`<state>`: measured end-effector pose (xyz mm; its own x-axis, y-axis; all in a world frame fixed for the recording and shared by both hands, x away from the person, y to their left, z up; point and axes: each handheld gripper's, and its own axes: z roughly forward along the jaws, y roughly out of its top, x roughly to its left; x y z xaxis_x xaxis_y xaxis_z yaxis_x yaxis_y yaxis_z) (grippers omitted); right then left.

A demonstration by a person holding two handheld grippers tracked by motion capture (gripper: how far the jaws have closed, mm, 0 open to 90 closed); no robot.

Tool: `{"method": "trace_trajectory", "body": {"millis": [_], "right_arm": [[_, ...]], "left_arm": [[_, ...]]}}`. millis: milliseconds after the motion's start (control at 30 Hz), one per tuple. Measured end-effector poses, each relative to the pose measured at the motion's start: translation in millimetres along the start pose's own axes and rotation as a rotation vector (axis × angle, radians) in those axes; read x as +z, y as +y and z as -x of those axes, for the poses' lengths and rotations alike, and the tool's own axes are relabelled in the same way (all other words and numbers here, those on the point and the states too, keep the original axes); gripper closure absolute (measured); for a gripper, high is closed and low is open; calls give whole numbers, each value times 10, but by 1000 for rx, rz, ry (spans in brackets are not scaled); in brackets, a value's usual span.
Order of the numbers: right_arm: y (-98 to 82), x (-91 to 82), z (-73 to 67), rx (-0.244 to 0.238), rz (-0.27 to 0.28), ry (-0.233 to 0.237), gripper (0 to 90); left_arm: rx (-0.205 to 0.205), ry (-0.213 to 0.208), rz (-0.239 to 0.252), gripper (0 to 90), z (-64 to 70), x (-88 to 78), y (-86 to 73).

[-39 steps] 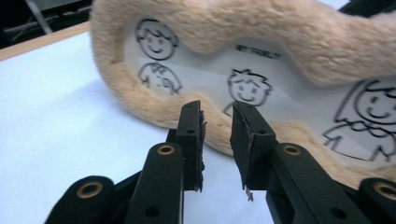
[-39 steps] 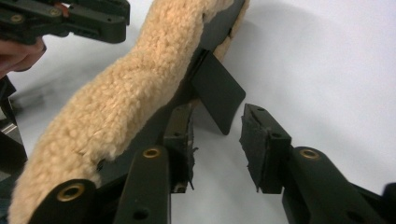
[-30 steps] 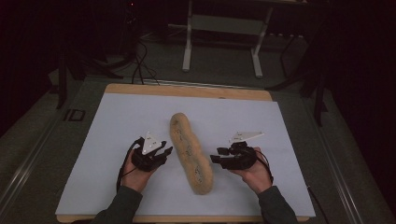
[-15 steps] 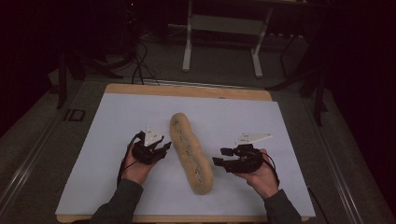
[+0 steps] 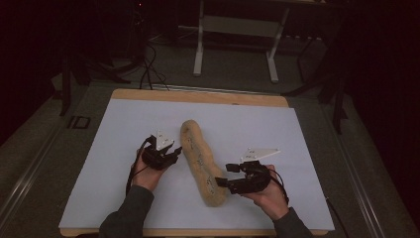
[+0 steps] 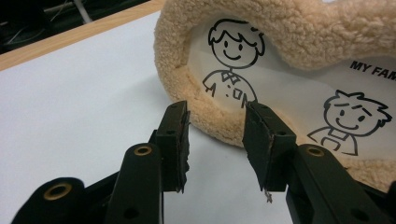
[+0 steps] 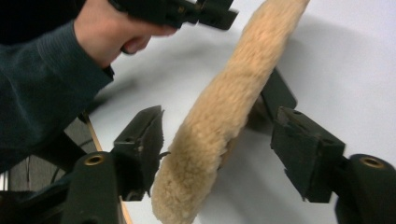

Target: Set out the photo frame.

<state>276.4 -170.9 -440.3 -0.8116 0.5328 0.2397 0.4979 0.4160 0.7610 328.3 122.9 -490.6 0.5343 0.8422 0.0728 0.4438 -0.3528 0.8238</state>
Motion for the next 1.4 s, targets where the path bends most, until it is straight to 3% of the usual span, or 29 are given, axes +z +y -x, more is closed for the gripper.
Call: {"method": "trace_trajectory", "body": {"millis": [267,400,567,800,933,1000,1400], "right_arm": [[-138,211,-75,-6,-69,-20,311],[-247,286,-93,5,-74,-29,347],[-300,288,-105,31,-48,-13,405],[-347,336,-167,15,-73,-51,379],[-345,343,-194,-8,-76,-44,478],[-342,340,-202,-26,-85,-51,487],[-339,294,-157,-29,-99,-51,536]], "left_arm": [[8,8,-14,605,3,57,13],[8,14,-17,602,-4,82,15],[-7,11,-21,601,-10,122,17],[-10,17,-27,601,-18,157,29],[-15,17,-25,601,-17,159,39],[-17,19,-22,600,-23,161,43],[-24,24,-20,599,-50,158,54]]}}
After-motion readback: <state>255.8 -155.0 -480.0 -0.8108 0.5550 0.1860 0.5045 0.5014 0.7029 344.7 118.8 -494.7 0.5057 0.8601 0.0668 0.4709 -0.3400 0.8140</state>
